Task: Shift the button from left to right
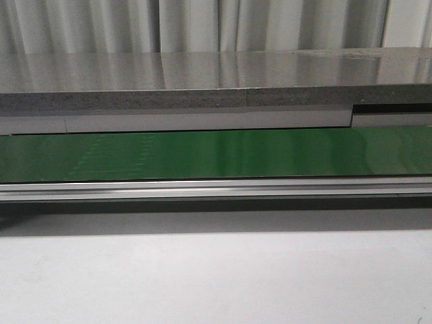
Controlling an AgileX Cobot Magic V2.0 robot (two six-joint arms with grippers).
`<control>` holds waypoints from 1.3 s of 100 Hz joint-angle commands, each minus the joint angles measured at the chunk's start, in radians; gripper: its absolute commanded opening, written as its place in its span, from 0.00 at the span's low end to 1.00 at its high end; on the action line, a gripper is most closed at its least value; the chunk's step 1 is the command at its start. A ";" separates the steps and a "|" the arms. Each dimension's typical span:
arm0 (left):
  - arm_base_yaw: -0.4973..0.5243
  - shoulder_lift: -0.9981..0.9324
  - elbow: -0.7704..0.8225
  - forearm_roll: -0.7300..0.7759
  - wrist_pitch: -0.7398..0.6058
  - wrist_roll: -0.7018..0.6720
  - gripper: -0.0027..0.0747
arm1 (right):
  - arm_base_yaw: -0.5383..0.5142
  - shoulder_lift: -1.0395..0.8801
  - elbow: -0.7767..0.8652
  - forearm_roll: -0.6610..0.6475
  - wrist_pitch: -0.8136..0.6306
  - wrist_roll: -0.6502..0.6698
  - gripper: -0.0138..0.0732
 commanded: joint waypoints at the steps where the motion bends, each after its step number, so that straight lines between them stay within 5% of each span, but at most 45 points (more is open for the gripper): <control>1: -0.005 0.062 -0.085 0.063 -0.006 -0.033 0.76 | 0.003 -0.019 -0.015 0.002 -0.079 0.000 0.08; 22: 0.019 0.225 -0.268 0.165 0.007 -0.052 0.76 | 0.003 -0.019 -0.015 0.002 -0.079 0.000 0.08; 56: 0.211 0.571 -0.456 0.163 -0.001 -0.022 0.74 | 0.003 -0.019 -0.015 0.002 -0.079 0.000 0.08; 102: 0.373 0.902 -0.497 0.132 -0.127 -0.022 0.74 | 0.003 -0.019 -0.015 0.002 -0.079 0.000 0.08; 130: 0.389 0.978 -0.497 0.095 -0.171 -0.022 0.74 | 0.003 -0.019 -0.015 0.002 -0.079 0.000 0.08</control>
